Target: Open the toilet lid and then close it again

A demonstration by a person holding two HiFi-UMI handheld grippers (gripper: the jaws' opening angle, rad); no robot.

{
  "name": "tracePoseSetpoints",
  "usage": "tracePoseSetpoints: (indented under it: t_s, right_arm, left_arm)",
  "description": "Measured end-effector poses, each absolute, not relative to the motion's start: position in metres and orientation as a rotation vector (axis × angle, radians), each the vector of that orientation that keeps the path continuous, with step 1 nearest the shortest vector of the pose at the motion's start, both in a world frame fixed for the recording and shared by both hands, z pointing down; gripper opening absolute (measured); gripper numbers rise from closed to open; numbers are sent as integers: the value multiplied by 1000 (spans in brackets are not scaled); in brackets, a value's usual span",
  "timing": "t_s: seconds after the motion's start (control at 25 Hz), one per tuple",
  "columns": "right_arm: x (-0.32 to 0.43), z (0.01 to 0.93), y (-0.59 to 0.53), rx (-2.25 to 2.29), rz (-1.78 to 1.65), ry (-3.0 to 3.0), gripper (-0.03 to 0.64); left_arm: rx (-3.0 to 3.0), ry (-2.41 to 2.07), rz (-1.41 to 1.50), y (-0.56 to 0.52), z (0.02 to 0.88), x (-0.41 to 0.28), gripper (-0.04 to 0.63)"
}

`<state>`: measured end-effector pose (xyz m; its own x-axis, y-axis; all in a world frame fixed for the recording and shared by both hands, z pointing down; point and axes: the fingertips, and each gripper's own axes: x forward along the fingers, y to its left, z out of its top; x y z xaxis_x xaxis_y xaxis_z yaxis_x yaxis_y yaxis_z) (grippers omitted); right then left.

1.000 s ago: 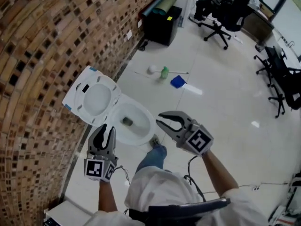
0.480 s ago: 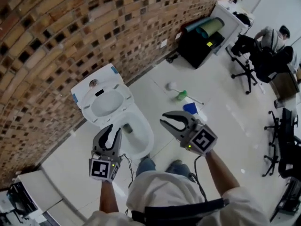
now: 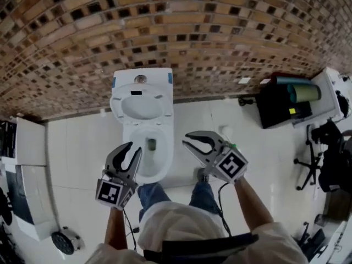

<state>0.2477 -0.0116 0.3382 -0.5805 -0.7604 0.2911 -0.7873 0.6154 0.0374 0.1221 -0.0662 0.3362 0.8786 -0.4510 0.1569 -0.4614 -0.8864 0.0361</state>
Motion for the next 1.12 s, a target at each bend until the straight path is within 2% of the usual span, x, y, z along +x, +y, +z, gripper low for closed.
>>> tracePoseSetpoints:
  t_s: [0.4,0.72,0.96,1.04,1.12]
  right_arm:
    - [344,371,11,892,265,-2677,61]
    - [311,372,5,847,303,-2714,61]
    - [298,367,-13,891,356,-2724,136]
    - [299,373,-30,893,360,-2710,181]
    - [301,384,-53,874,352,-2686,181]
  left_arm:
    - [2674,-1201,36,19,334,171,117]
    - [2613,-1357,168,79,346,128,117]
    - [2692,-1289,203,82,344,117,117]
    - [2708,-1264,179,73,344,118,117]
    - [2710,-1239,164,62,346,121,117]
